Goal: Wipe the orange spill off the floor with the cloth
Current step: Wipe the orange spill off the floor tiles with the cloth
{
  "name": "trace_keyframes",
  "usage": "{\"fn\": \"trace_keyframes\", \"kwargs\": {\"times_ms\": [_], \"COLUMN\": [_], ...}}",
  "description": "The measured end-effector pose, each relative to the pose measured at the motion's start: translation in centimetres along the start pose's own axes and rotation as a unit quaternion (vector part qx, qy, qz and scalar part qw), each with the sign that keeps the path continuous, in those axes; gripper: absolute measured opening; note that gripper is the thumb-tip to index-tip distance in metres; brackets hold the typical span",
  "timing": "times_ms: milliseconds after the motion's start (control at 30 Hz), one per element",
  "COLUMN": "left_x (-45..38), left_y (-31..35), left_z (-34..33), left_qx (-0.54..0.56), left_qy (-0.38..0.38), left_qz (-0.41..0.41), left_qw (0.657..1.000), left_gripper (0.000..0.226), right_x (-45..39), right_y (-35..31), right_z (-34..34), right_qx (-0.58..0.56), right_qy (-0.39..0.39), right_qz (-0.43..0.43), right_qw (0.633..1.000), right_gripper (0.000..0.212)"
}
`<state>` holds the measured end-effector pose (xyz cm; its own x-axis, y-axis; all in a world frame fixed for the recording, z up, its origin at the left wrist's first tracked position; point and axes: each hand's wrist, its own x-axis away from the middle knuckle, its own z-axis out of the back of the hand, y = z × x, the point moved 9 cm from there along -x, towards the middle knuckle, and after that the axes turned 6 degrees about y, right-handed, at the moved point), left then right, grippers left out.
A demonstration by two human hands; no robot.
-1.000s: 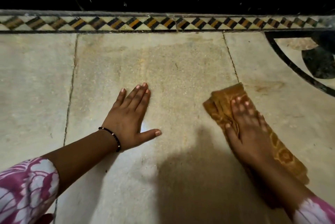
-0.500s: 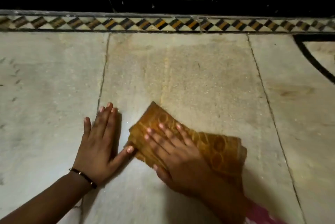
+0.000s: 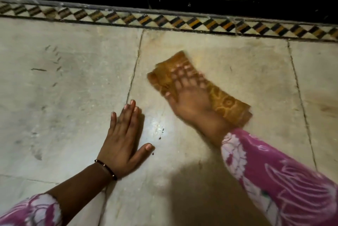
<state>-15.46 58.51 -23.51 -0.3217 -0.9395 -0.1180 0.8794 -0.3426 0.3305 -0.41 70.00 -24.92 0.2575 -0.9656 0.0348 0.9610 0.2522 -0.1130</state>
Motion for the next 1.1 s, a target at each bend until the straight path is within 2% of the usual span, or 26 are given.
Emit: {"fn": "trace_keyframes", "kwargs": {"times_ms": [67, 133, 200, 267, 333, 400, 467, 533, 600, 667, 800, 867, 933, 1000, 1100], "left_x": [0.1, 0.4, 0.6, 0.6, 0.6, 0.4, 0.5, 0.7, 0.6, -0.4, -4.4, -6.4, -7.7, -8.0, -7.5], "left_y": [0.0, 0.1, 0.1, 0.4, 0.7, 0.9, 1.1, 1.8, 3.9, 6.8, 10.4, 10.3, 9.7, 8.8, 7.6], "left_z": [0.6, 1.1, 1.2, 1.1, 0.7, 0.3, -0.1, 0.0, 0.5, 1.3, 1.3, 0.4, -0.9, -2.1, -3.7], "left_qx": [0.02, 0.04, 0.046, 0.034, 0.017, 0.0, -0.022, -0.034, -0.019, 0.002, 0.005, -0.029, -0.064, -0.092, -0.116], "left_qy": [0.03, 0.058, 0.067, 0.066, 0.056, 0.041, 0.024, 0.02, 0.032, 0.055, 0.064, 0.044, 0.004, -0.035, -0.084], "left_qz": [-0.001, -0.013, -0.03, -0.045, -0.057, -0.061, -0.062, -0.067, -0.095, -0.137, -0.186, -0.192, -0.189, -0.18, -0.172], "left_qw": [0.999, 0.997, 0.996, 0.996, 0.997, 0.997, 0.998, 0.997, 0.995, 0.989, 0.98, 0.98, 0.98, 0.979, 0.975], "left_gripper": [0.083, 0.081, 0.079, 0.081, 0.085, 0.087, 0.09, 0.091, 0.091, 0.09, 0.086, 0.083, 0.083, 0.084, 0.087], "right_x": [2.5, 7.3, 13.0, 18.3, 21.3, 21.0, 18.2, 14.0, 10.5, 9.1, 15.5, 20.8, 24.5, 25.6, 23.1], "right_y": [-5.8, -8.5, -7.8, -4.1, 1.9, 8.7, 13.8, 16.1, 16.2, 13.0, 1.9, 0.5, 3.3, 9.0, 18.3], "right_z": [-0.5, -0.6, -0.7, -0.3, 0.3, 0.8, 1.7, 2.0, 1.8, 1.1, -0.1, -0.7, -0.7, -0.2, 1.5], "right_qx": [-0.021, -0.034, -0.05, -0.043, -0.01, 0.013, 0.014, 0.02, 0.036, 0.038, 0.004, -0.019, -0.006, 0.022, 0.014], "right_qy": [0.0, -0.001, -0.022, -0.031, -0.031, -0.047, -0.021, 0.004, -0.011, -0.029, -0.016, -0.041, -0.055, -0.07, -0.054], "right_qz": [0.127, 0.206, 0.229, 0.214, 0.159, 0.032, -0.089, -0.161, -0.185, -0.123, 0.109, 0.152, 0.16, 0.089, -0.122], "right_qw": [0.992, 0.978, 0.972, 0.975, 0.987, 0.998, 0.996, 0.987, 0.982, 0.991, 0.994, 0.987, 0.986, 0.993, 0.991], "right_gripper": [0.067, 0.066, 0.064, 0.06, 0.06, 0.065, 0.067, 0.073, 0.077, 0.077, 0.069, 0.069, 0.072, 0.073, 0.075]}}
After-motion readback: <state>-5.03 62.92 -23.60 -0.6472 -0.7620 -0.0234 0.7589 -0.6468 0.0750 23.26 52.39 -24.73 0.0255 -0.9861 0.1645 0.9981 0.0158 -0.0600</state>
